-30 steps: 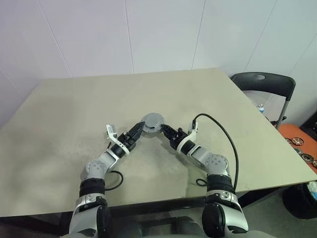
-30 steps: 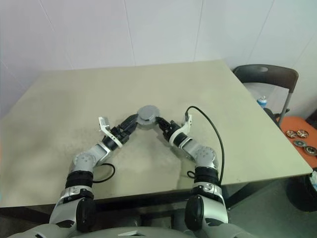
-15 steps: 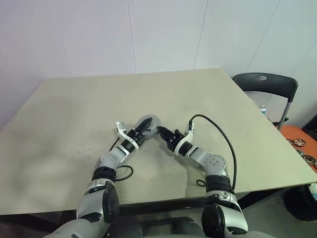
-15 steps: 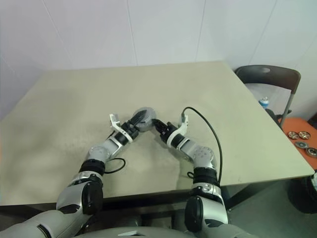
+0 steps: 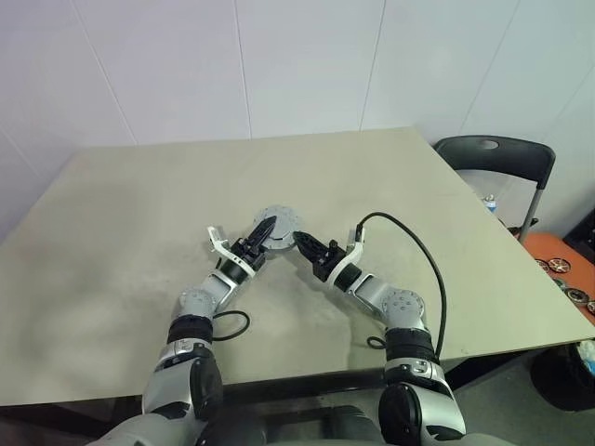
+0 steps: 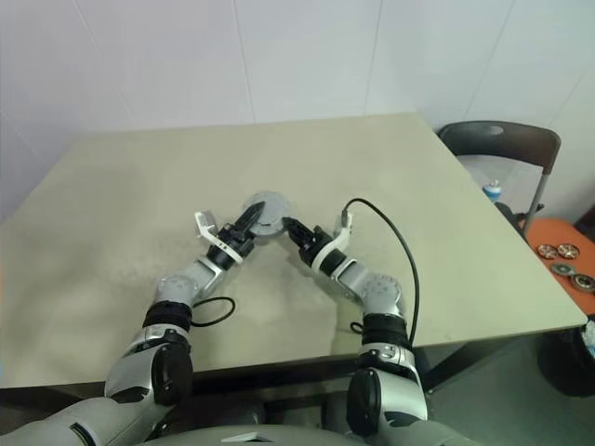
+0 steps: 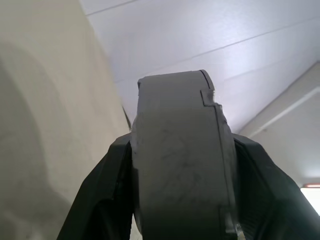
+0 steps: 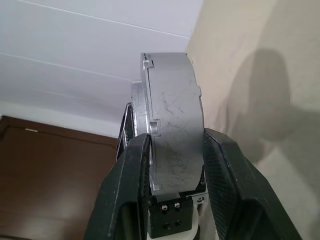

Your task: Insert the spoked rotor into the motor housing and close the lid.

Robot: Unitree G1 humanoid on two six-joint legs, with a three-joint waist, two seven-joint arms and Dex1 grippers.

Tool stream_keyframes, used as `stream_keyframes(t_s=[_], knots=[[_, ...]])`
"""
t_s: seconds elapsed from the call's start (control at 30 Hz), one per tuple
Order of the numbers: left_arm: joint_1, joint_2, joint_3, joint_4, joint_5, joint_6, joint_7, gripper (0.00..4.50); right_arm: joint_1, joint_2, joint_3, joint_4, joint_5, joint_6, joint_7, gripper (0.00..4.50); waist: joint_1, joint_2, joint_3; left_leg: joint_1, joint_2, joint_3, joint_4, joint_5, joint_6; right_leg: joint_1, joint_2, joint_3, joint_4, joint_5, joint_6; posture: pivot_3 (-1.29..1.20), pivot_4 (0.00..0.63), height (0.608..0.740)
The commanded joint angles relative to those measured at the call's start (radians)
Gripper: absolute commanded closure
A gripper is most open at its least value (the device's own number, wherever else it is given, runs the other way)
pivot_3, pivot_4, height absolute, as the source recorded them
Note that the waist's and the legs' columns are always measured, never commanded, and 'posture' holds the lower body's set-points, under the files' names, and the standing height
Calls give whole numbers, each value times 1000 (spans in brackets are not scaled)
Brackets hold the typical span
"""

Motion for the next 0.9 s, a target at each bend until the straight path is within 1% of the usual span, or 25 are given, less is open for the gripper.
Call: stream_keyframes(t_s=[0.03, 0.07, 0.13, 0.17, 0.27, 0.3, 0.43, 0.57, 0.63, 0.73, 0.83, 0.9], knots=[[-16, -46, -35, -106, -57, 85, -57, 2256, -35, 11, 13, 5, -8, -29, -31, 3302, 0, 0, 0, 0, 0, 0, 0, 0, 0, 0, 0, 0, 0, 0, 0, 0, 0, 740], [-17, -50, -22, -102, -67, 85, -44, 2256, -37, 11, 12, 9, -10, -33, -38, 3302, 0, 0, 0, 0, 0, 0, 0, 0, 0, 0, 0, 0, 0, 0, 0, 0, 0, 740], [-25, -54, 8, -87, -83, 80, -23, 2260, -43, 10, 2, 23, -7, -38, -47, 2573, 1, 0, 0, 0, 0, 0, 0, 0, 0, 0, 0, 0, 0, 0, 0, 0, 0, 740], [-31, -54, 24, -78, -89, 73, -11, 2260, -44, 10, 1, 25, -7, -44, -50, 2319, 3, 0, 0, 0, 0, 0, 1, 0, 0, 0, 0, 0, 0, 0, 0, 0, 0, 740], [-52, -55, 75, -46, -98, 30, 34, 2260, -47, 0, 22, 35, -43, -78, -72, 1269, 1, 0, 0, 0, 0, 0, 1, 0, 0, 0, 0, 0, 0, 0, 0, 0, 0, 740], [-59, -54, 92, -33, -101, 10, 49, 2260, -48, -1, 26, 39, -50, -89, -76, 992, 1, 0, 0, 0, 0, 0, 1, 0, 0, 0, 0, 0, 0, 0, 0, 0, 0, 740], [-92, -49, 158, 19, -103, -90, 107, 2260, -52, 1, 26, 53, -49, -105, -77, 992, 0, 0, 0, 1, 0, 0, 1, 0, 0, 0, 0, 0, 0, 0, 0, 0, 0, 740], [-144, -23, 238, 92, -90, -281, 184, 2260, -57, -4, 34, 68, -56, -118, -69, 992, 0, 0, 0, 0, 0, 0, 1, 0, 0, 0, 0, 0, 0, 0, 0, 0, 0, 740], [-166, 5, 265, 136, -60, -416, 236, 2260, -57, -5, 37, 72, -62, -123, -66, 992, -1, 0, 0, 0, 0, 0, 0, 0, 0, 0, 0, 0, 0, 0, 0, 0, 0, 740], [-191, 75, 277, 230, -1, -596, 317, 2260, -55, -6, 39, 66, -63, -125, -64, 992, -2, -1, 0, 0, 1, 0, 0, 0, 0, -1, 1, 0, 0, 0, 0, 0, 0, 740], [-200, 122, 266, 303, 52, -706, 377, 2260, -55, -5, 38, 63, -63, -126, -62, 992, 1, -1, -1, 0, 0, 0, 0, 0, 0, -1, 0, 0, 0, 0, 0, 0, 0, 740], [-198, 149, 258, 343, 77, -745, 399, 2260, -55, -4, 40, 60, -63, -126, -60, 992, 4, -2, -1, 0, 0, 0, 0, 0, 0, -1, 0, 0, 0, 0, 0, 0, 0, 740]])
